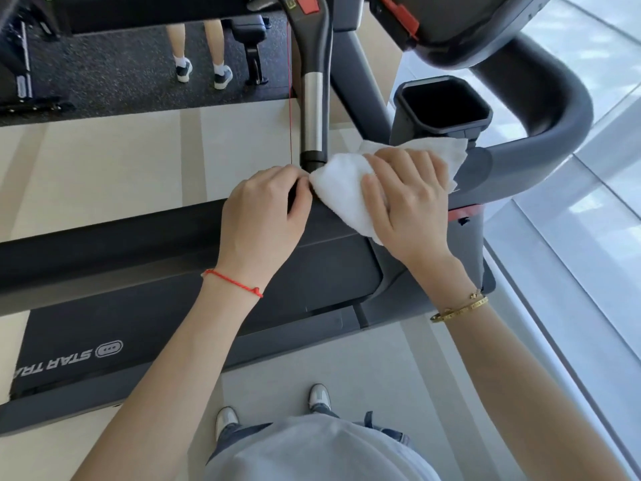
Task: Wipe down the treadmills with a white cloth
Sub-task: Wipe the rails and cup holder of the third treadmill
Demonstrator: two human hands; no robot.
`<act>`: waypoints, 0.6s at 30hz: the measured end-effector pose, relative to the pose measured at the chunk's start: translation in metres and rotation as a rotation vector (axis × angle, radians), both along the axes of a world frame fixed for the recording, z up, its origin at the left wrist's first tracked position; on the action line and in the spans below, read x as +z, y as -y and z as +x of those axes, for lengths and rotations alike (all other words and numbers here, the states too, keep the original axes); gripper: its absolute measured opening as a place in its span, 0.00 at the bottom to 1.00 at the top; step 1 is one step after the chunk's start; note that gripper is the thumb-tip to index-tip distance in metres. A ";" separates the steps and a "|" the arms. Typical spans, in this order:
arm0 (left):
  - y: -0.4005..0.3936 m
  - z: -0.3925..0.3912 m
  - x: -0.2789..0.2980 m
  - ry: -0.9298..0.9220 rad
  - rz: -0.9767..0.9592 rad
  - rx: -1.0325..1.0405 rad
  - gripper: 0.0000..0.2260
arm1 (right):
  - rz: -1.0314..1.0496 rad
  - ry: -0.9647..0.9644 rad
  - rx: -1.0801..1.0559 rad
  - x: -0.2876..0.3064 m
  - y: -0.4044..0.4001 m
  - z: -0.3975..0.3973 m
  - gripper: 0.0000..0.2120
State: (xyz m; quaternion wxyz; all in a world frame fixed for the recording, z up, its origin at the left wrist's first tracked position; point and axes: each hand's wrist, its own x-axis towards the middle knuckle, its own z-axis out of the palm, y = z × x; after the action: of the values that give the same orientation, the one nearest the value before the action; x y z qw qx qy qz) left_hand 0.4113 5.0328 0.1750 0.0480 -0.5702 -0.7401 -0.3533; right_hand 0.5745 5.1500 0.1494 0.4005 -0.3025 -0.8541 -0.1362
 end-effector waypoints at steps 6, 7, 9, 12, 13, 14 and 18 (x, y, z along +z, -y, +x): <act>-0.018 0.021 0.002 0.018 0.014 -0.002 0.12 | -0.058 -0.098 -0.113 0.002 -0.055 0.064 0.15; -0.022 0.027 0.002 0.021 0.021 -0.012 0.12 | -0.069 -0.107 -0.092 0.002 -0.061 0.069 0.15; -0.030 0.038 0.004 0.031 0.037 -0.057 0.11 | -0.069 -0.110 -0.060 0.001 -0.066 0.071 0.14; -0.042 0.053 0.007 0.026 0.046 -0.104 0.10 | -0.062 -0.111 -0.016 -0.004 -0.071 0.074 0.14; -0.046 0.057 0.008 0.025 0.045 -0.112 0.11 | -0.065 -0.114 -0.005 -0.004 -0.074 0.078 0.15; -0.050 0.061 0.009 0.022 0.044 -0.116 0.11 | -0.071 -0.121 0.006 -0.004 -0.077 0.083 0.16; -0.059 0.067 0.008 -0.007 0.044 -0.097 0.10 | -0.084 -0.155 0.028 -0.003 -0.088 0.094 0.17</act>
State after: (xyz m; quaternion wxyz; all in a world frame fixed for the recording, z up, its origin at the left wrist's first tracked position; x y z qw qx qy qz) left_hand 0.4780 5.0914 0.1831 0.0459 -0.6053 -0.7035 -0.3696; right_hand 0.6681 5.2380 0.1459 0.4543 -0.3167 -0.8297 -0.0706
